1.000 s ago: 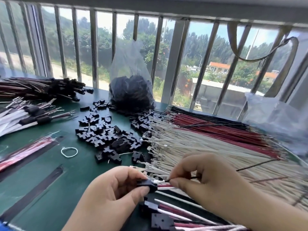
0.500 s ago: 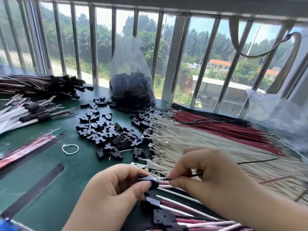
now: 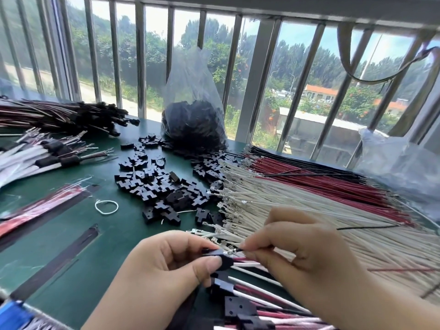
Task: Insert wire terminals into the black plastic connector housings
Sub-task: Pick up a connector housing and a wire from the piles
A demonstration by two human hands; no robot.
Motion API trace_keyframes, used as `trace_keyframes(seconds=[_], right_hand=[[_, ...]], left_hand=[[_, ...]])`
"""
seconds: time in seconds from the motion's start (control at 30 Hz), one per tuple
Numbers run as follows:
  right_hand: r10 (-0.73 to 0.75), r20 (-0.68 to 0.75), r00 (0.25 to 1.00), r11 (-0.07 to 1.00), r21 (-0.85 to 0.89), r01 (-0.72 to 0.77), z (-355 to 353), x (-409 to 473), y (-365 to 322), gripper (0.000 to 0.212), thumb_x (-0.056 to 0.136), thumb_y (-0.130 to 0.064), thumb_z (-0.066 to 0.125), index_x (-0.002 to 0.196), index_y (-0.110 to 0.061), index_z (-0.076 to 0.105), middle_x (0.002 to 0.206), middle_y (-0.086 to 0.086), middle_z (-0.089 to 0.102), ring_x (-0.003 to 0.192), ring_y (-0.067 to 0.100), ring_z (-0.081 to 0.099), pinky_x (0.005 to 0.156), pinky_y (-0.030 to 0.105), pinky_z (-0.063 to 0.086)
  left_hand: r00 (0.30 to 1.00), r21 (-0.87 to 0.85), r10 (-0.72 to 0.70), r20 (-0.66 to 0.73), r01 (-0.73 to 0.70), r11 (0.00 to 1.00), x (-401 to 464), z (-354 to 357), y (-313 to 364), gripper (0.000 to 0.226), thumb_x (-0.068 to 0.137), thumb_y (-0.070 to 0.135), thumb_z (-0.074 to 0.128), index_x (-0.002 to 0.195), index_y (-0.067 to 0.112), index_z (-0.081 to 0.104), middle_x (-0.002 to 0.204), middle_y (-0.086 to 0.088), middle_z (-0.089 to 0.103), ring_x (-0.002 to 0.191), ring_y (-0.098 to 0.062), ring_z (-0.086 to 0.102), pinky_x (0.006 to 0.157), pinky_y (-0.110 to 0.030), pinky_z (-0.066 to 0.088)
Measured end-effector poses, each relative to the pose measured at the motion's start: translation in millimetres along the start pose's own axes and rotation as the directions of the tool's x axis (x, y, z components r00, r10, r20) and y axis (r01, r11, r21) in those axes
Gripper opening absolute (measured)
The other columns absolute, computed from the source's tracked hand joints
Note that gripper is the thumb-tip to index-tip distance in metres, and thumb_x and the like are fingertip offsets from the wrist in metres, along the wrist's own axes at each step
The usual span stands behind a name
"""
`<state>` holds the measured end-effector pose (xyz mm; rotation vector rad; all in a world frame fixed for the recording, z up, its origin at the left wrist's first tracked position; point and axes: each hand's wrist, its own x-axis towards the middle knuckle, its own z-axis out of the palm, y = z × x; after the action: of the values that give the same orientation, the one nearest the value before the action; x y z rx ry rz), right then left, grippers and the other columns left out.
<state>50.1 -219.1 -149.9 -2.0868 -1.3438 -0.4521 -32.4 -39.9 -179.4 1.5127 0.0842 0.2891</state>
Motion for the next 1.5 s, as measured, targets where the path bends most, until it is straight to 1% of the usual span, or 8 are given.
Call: trace_keyframes(seconds=[0.1, 0.23, 0.4, 0.5, 0.67, 0.77, 1.23, 1.5], right_hand=[[-0.076, 0.050, 0.996, 0.997, -0.021, 0.077, -4.6, 2.2, 0.0, 0.005, 0.084, -0.031, 0.062, 0.086, -0.030, 0.067, 0.072, -0.013, 0.052, 0.065, 0.001, 0.052, 0.057, 0.017, 0.043], [-0.214, 0.114, 0.970, 0.969, -0.100, 0.225, -7.8, 4.0, -0.7, 0.016, 0.089, -0.024, 0.059, 0.085, -0.019, 0.074, 0.068, -0.004, 0.051, 0.062, 0.010, 0.047, 0.055, 0.022, 0.041], [-0.322, 0.029, 0.946, 0.931, -0.173, 0.322, -4.5, 2.7, 1.1, 0.020, 0.089, -0.010, 0.056, 0.084, -0.008, 0.075, 0.062, 0.006, 0.050, 0.056, 0.024, 0.049, 0.048, 0.033, 0.043], [-0.342, 0.098, 0.935, 0.923, -0.152, 0.354, -1.3, 3.5, 1.9, 0.019, 0.091, -0.009, 0.056, 0.087, -0.009, 0.075, 0.066, 0.004, 0.051, 0.059, 0.021, 0.049, 0.051, 0.028, 0.044], [0.024, 0.250, 0.968, 0.990, 0.128, -0.058, -4.3, 7.1, 9.3, 0.016, 0.085, -0.025, 0.068, 0.098, -0.034, 0.070, 0.083, -0.016, 0.061, 0.079, 0.001, 0.058, 0.066, 0.007, 0.039], [0.141, 0.241, 0.960, 0.980, 0.100, -0.169, -6.1, 7.1, 13.6, 0.022, 0.083, -0.034, 0.070, 0.101, -0.045, 0.065, 0.088, -0.026, 0.064, 0.085, -0.003, 0.060, 0.071, 0.007, 0.042], [0.037, 0.136, 0.990, 0.990, 0.128, -0.054, 3.5, 1.0, 6.8, 0.005, 0.081, -0.030, 0.066, 0.080, -0.025, 0.066, 0.069, -0.023, 0.052, 0.068, -0.007, 0.052, 0.060, 0.002, 0.035], [0.116, 0.207, 0.971, 0.987, 0.088, -0.137, -3.9, 4.6, 15.6, 0.008, 0.081, -0.037, 0.066, 0.086, -0.030, 0.066, 0.077, -0.021, 0.060, 0.076, 0.003, 0.058, 0.062, 0.005, 0.039]], left_hand=[[1.000, -0.044, 0.007, 0.031, -0.006, 0.999, 0.3, -2.4, -3.4, 0.021, 0.057, 0.027, 0.088, 0.073, 0.020, 0.076, 0.054, -0.012, 0.066, 0.049, -0.014, 0.061, 0.051, -0.018, 0.049], [1.000, -0.118, -0.005, 0.028, 0.008, 0.993, 2.9, -5.9, -9.7, 0.044, 0.039, 0.039, 0.081, 0.076, 0.015, 0.076, 0.053, -0.011, 0.063, 0.052, -0.019, 0.058, 0.067, -0.037, 0.047], [0.996, -0.114, -0.014, 0.088, 0.024, 0.993, 4.7, -6.5, -12.6, 0.064, 0.031, 0.054, 0.088, 0.079, 0.015, 0.075, 0.050, -0.009, 0.060, 0.050, -0.019, 0.052, 0.059, -0.026, 0.040], [0.991, -0.056, -0.010, 0.136, 0.018, 0.998, 2.7, -3.2, -6.5, 0.035, 0.052, 0.038, 0.086, 0.078, 0.016, 0.076, 0.048, -0.008, 0.061, 0.046, -0.012, 0.054, 0.049, -0.018, 0.042], [1.000, 0.018, 0.024, -0.013, -0.024, 1.000, 2.3, 3.5, -4.4, 0.009, 0.065, 0.012, 0.077, 0.072, 0.017, 0.075, 0.052, -0.009, 0.066, 0.046, -0.007, 0.059, 0.047, -0.012, 0.045], [0.997, 0.044, 0.058, -0.055, -0.056, 0.997, 0.9, 6.1, -2.9, 0.017, 0.067, -0.001, 0.076, 0.069, 0.016, 0.075, 0.052, -0.008, 0.066, 0.045, -0.006, 0.059, 0.045, -0.010, 0.044], [0.991, 0.068, 0.114, -0.065, -0.110, 0.992, -2.3, 13.1, 1.2, 0.028, 0.066, -0.011, 0.074, 0.071, 0.017, 0.074, 0.047, -0.010, 0.062, 0.042, -0.009, 0.056, 0.045, -0.012, 0.045], [0.996, 0.017, 0.072, -0.047, -0.072, 0.997, -1.6, 8.2, -2.0, 0.007, 0.061, 0.012, 0.077, 0.067, 0.013, 0.074, 0.049, -0.006, 0.064, 0.042, -0.005, 0.055, 0.044, -0.010, 0.042]])
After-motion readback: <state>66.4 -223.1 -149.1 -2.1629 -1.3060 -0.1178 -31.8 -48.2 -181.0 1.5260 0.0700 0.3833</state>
